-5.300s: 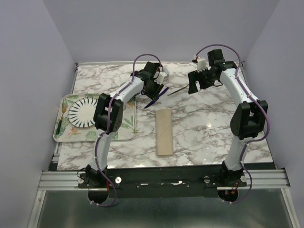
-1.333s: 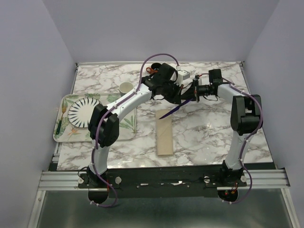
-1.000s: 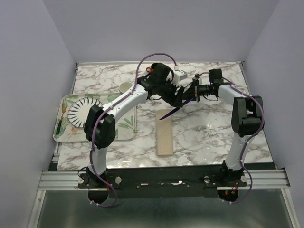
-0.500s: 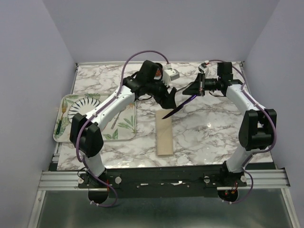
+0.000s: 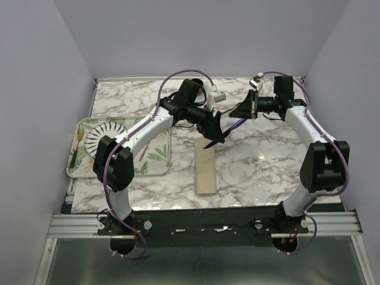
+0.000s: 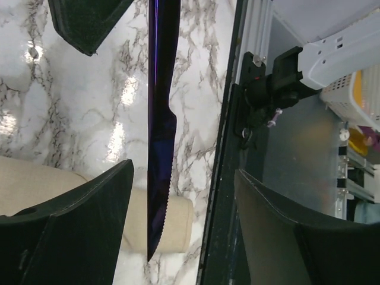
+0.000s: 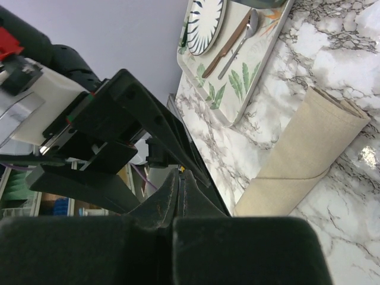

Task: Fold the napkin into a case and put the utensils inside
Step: Pass from the right arm to the left, then pass from the left arm to the right

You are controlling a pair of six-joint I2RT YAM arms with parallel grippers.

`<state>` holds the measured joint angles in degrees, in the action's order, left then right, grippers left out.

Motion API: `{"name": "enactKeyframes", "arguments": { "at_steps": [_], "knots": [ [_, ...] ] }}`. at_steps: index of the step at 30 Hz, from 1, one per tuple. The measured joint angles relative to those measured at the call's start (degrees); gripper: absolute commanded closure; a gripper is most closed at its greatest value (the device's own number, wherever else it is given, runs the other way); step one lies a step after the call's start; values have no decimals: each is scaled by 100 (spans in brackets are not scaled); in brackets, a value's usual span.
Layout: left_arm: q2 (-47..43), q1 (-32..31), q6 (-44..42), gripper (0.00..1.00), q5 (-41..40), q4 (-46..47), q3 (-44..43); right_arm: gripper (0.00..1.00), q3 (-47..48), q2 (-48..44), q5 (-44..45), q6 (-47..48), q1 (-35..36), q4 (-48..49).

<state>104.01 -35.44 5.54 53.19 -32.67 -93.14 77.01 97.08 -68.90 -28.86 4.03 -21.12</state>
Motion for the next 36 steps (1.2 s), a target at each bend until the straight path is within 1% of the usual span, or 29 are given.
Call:
{"name": "enactKeyframes", "arguments": {
  "at_steps": [4,7,8,10,11,14,15,16,18,19,20,21,22,23,24,25,27,28,31,32,33,35,36],
  "knots": [
    [28,-4,289,23,177,131,87,99,2,-101,-98,44,0,-4],
    [68,-4,538,38,372,258,109,99,2,-179,-175,50,0,-4],
    [90,-4,581,49,422,293,111,99,2,-210,-214,50,0,-7],
    [168,-4,693,62,595,352,114,99,9,-243,-267,52,0,-11],
    [225,-4,774,74,741,400,114,99,11,-251,-275,55,0,-11],
    [402,-4,966,100,1161,470,114,99,39,-260,-315,109,0,-68],
    [431,-4,968,100,1222,481,114,94,48,-260,-319,120,0,-92],
    [459,-4,1034,100,1305,505,114,73,61,-260,-330,197,0,-125],
    [476,-26,1099,100,1480,590,114,46,216,-260,-356,437,15,-431],
    [463,-31,1078,100,1508,667,114,23,428,-258,-339,629,33,-570],
    [442,-31,1069,100,1521,636,116,17,710,-247,-278,953,39,-935],
    [420,-31,1032,100,1510,595,116,15,1019,-212,-201,1134,35,-1276],
    [391,-31,785,100,1443,413,105,13,1408,-133,-92,1467,24,-1652],
    [354,-31,529,100,1314,179,92,11,2269,48,109,2109,-4,-2280],
    [308,-33,267,100,1165,-59,90,10,2743,140,234,2435,-26,-2575],
    [254,-39,-94,100,938,-282,90,8,3318,192,487,3073,-68,-3073],
    [79,-52,-699,100,372,-686,92,7,3768,146,702,3681,-144,-3679],
    [-70,-70,-1078,100,-74,-826,101,7,3891,90,813,4061,-192,-4004],
    [-636,-149,-2004,100,-1040,-841,354,7,3816,37,966,4739,-271,-4658],
    [-944,-195,-2330,100,-1394,-621,619,7,3657,35,957,4878,-286,-4765],
    [-1392,-262,-2785,100,-1851,-310,1078,7,3501,35,946,4966,-289,-4887],
    [-2127,-387,-3532,100,-2422,321,1867,7,3053,24,752,5095,-289,-5053],
    [-2352,-428,-3781,100,-2597,540,2116,7,2885,15,680,5123,-289,-5110]
  ]
}}
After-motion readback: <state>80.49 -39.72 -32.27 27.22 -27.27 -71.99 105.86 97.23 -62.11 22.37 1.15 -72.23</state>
